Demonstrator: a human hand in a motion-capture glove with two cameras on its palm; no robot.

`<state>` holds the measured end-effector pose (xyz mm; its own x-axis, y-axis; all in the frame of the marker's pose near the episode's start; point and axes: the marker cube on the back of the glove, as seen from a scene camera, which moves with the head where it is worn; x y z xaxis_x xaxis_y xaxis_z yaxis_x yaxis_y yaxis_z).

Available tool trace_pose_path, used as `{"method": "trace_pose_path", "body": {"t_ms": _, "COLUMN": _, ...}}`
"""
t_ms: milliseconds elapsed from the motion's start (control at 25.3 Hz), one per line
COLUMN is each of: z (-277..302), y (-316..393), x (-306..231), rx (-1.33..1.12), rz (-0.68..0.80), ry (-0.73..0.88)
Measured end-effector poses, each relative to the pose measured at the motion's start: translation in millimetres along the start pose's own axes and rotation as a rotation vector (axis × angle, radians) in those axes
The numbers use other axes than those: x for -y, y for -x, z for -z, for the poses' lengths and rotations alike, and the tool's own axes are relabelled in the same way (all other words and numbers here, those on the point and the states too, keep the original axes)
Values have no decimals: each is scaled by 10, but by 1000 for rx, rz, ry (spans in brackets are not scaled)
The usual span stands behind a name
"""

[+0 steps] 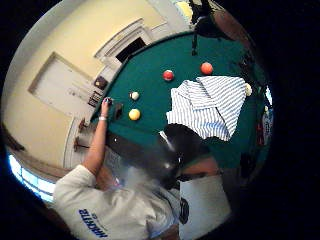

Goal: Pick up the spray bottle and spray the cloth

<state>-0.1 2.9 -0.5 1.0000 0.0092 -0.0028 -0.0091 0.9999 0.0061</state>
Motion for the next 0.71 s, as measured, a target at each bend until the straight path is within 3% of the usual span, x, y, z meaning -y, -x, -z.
{"method": "trace_pose_path", "body": {"t_ms": 712, "z": 41, "y": -266, "x": -128, "rx": 22, "rz": -53, "ry": 7}}
